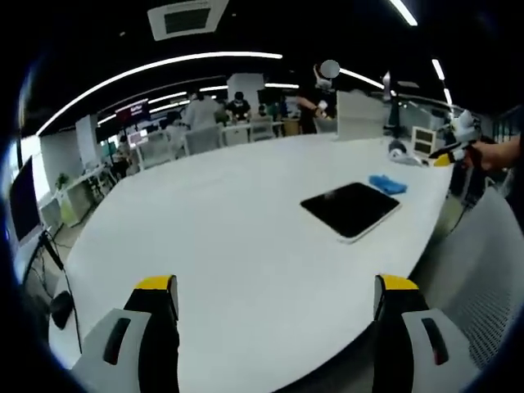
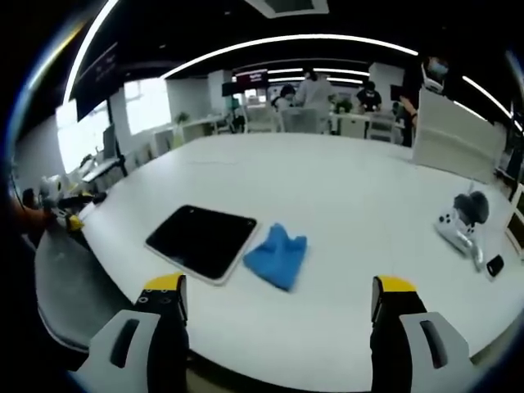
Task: Wipe the mirror surface with the cleaning cloth until all visible marks leave the cleaned area.
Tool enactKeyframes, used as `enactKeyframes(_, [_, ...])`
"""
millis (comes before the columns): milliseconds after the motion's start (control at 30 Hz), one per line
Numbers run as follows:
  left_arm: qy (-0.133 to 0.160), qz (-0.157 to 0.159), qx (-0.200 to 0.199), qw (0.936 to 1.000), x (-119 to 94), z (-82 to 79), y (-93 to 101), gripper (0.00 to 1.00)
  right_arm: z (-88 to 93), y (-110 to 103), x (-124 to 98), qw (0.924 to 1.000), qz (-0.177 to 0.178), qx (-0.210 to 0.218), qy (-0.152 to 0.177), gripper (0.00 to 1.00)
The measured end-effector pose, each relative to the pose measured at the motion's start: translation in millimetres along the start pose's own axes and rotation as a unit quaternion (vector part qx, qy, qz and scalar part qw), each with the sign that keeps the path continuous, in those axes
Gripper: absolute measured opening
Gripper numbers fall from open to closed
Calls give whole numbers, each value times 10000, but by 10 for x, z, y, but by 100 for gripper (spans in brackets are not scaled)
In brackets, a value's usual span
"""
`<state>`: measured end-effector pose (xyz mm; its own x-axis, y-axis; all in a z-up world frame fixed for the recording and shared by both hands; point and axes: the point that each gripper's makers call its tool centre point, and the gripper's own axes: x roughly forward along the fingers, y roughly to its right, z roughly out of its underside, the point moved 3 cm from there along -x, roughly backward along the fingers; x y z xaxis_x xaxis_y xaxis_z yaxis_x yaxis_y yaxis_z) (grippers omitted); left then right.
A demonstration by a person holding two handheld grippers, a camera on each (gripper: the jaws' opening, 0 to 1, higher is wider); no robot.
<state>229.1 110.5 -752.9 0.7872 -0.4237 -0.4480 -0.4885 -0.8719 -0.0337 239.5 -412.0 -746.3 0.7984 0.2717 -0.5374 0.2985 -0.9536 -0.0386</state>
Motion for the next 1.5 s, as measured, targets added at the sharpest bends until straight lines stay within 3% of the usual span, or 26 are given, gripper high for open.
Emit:
enactKeyframes(100, [57, -134, -87, 9999, -35, -158, -18, 100, -63, 9, 12, 10000, 27, -49, 38, 93])
enactKeyframes(133, [347, -205, -243, 9989, -41, -271, -24, 100, -86, 9, 15, 10000, 29, -61, 63, 93])
enactKeyframes(167, [397, -220, -269, 9986, -41, -302, -15, 100, -97, 10, 19, 9999, 38, -81, 80, 93])
enactKeyframes(267, [268, -259, -110, 9992, 29, -185, -3, 100, -111, 20, 64, 9999, 43, -103, 81, 92])
enactKeyframes(400, [-237, -233, 240, 9992, 91, 73, -43, 100, -150, -13, 131, 9999, 1, -153, 77, 90])
enactKeyframes(500, [120, -189, 171, 9996, 113, -73, -19, 100, -169, -12, 198, 9998, 7, -184, 56, 88])
enactKeyframes(600, [-4, -266, 221, 9994, 132, -31, -48, 100, -184, -10, 262, 9997, 2, -232, 25, 87])
enactKeyframes(667, [159, -252, 30, 9996, 156, -90, -73, 100, -194, 4, 306, 9997, -12, -238, 27, 85])
enactKeyframes(767, [-50, -261, 26, 9996, 166, 0, -65, 100, -213, 4, 379, 9996, -30, -290, 6, 84])
enactKeyframes(833, [56, -225, 107, 9997, 166, -44, -46, 100, -223, 27, 443, 9995, -20, -311, -3, 82])
enactKeyframes(1167, [23, -266, 36, 9996, 173, -30, -72, 99, -335, 89, 707, 9996, -38, -297, -22, 72])
enactKeyframes(1500, [-85, -311, 101, 9994, 193, 7, -91, 99, -206, 133, 1054, 9994, 23, -249, -234, 64])
